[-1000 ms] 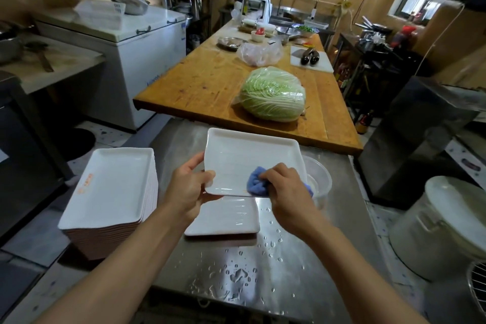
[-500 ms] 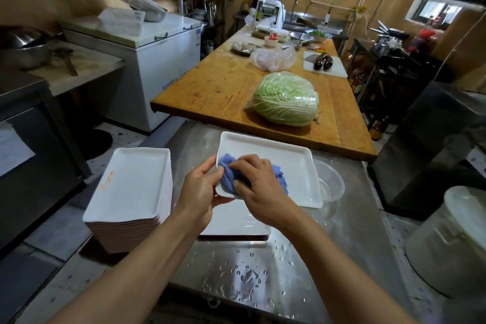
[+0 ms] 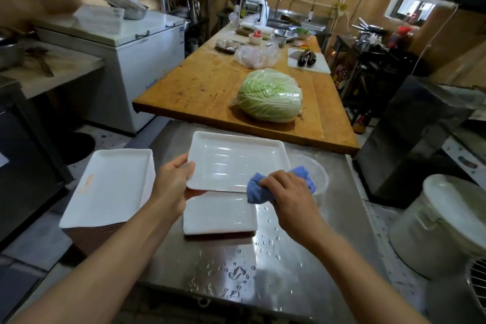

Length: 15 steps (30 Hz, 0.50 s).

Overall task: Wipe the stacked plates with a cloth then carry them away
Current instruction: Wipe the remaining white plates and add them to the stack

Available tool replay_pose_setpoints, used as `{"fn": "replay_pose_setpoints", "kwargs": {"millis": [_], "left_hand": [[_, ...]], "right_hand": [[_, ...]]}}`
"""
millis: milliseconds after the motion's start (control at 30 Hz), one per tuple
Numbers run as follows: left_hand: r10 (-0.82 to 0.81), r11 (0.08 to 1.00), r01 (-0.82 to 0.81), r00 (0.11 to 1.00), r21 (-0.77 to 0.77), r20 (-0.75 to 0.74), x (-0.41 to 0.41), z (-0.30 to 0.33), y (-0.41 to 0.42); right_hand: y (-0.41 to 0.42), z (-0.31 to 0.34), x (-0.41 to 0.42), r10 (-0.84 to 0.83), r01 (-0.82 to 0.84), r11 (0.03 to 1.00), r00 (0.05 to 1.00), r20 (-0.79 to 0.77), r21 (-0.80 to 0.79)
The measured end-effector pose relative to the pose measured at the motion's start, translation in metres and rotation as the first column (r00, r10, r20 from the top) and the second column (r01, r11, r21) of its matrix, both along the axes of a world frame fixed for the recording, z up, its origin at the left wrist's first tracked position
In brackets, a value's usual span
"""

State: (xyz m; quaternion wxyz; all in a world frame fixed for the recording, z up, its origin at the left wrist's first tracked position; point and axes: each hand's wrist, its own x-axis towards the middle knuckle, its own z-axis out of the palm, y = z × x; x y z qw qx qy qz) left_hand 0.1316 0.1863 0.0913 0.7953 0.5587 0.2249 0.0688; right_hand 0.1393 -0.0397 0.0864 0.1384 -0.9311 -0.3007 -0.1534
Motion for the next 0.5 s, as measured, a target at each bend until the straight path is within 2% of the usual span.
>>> {"fn": "replay_pose_setpoints", "kwargs": {"millis": [133, 233, 367, 400, 433, 467, 500], "left_hand": [[-0.039, 0.999, 0.038, 0.999, -0.019, -0.009, 0.002, 0.001, 0.005], [-0.083, 0.996, 0.081, 0.996, -0.049, -0.044, 0.005, -0.001, 0.007], [-0.130, 0.991, 0.130, 0.989, -0.008, -0.076, 0.008, 0.000, 0.003], [-0.145, 0.988, 0.149, 0.985, 0.042, -0.091, 0.008, 0.001, 0.000], [-0.172, 0.970, 0.188, 0.979, 0.155, -0.114, 0.009, 0.000, -0.002], [-0.200, 0.908, 0.245, 0.967, 0.339, -0.160, 0.009, -0.001, -0.004], [-0.211, 0.783, 0.297, 0.954, 0.547, -0.215, 0.009, -0.002, -0.006]], "right_hand": [[-0.025, 0.001, 0.004, -0.026, 0.031, 0.998, 0.996, 0.090, -0.053], [-0.030, 0.003, 0.003, 0.024, -0.023, 1.000, 0.989, 0.149, -0.003], [-0.028, 0.011, 0.000, 0.073, -0.083, 0.995, 0.984, 0.161, 0.053], [-0.027, 0.014, -0.001, 0.072, -0.082, 0.995, 0.984, 0.160, 0.057], [-0.027, 0.018, -0.001, 0.071, -0.081, 0.995, 0.984, 0.161, 0.056], [-0.027, 0.022, -0.001, 0.071, -0.080, 0.996, 0.985, 0.159, 0.050], [-0.026, 0.027, 0.000, 0.075, -0.082, 0.996, 0.986, 0.149, 0.042]]}}
